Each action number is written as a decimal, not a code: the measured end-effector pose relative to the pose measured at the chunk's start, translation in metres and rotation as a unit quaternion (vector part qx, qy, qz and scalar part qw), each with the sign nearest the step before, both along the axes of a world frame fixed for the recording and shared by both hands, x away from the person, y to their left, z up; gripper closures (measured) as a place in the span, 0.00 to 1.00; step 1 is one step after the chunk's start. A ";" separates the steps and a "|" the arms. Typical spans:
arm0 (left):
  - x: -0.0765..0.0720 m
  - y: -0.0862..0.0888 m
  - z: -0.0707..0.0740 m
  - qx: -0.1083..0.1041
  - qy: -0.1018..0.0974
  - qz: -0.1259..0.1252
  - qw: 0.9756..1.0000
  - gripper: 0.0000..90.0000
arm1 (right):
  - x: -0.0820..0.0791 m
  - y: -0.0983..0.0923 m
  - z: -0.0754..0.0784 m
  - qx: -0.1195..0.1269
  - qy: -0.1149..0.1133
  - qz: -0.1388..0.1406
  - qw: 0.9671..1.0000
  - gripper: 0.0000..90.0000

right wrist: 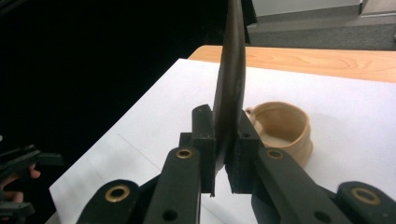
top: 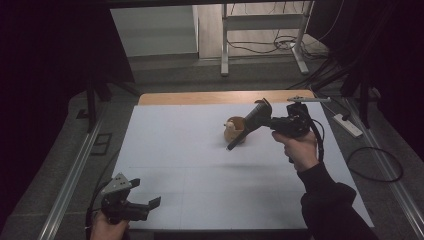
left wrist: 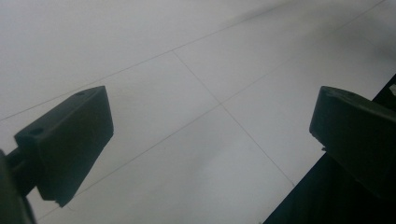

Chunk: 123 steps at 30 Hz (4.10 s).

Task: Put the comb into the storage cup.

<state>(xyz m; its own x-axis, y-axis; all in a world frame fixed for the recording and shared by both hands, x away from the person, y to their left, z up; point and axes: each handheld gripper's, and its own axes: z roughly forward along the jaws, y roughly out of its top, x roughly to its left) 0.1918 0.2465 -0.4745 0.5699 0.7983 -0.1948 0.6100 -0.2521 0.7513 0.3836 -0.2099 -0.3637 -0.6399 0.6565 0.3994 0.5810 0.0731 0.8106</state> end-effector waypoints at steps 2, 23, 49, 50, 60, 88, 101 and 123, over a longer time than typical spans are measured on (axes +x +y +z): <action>-0.001 0.000 0.000 0.002 0.001 0.002 1.000 0.00 | 0.002 -0.002 0.000 0.003 0.000 -0.004 1.000 0.93; 0.000 0.001 -0.001 0.003 0.008 0.005 1.000 0.00 | 0.026 -0.016 0.012 0.006 0.006 -0.031 0.999 0.93; 0.001 0.000 -0.001 0.007 0.011 0.001 1.000 0.00 | 0.053 -0.024 0.032 -0.003 -0.010 -0.077 0.997 0.93; 0.001 0.000 -0.001 0.007 0.011 0.002 1.000 0.00 | 0.055 -0.024 0.033 -0.004 -0.010 -0.078 0.997 0.93; 0.001 0.001 -0.001 0.005 0.012 0.002 1.000 0.00 | 0.068 -0.015 0.029 -0.017 -0.011 -0.089 0.996 0.93; 0.002 0.001 -0.001 0.003 0.013 0.001 1.000 0.00 | 0.085 0.007 -0.005 -0.044 0.009 -0.104 0.994 0.93; 0.002 0.001 -0.001 0.003 0.015 0.002 1.000 0.01 | 0.090 0.013 -0.024 -0.042 0.027 -0.098 0.994 0.93; 0.002 0.001 -0.001 0.003 0.016 0.002 1.000 0.01 | 0.097 0.012 -0.051 -0.001 0.068 -0.091 0.993 0.93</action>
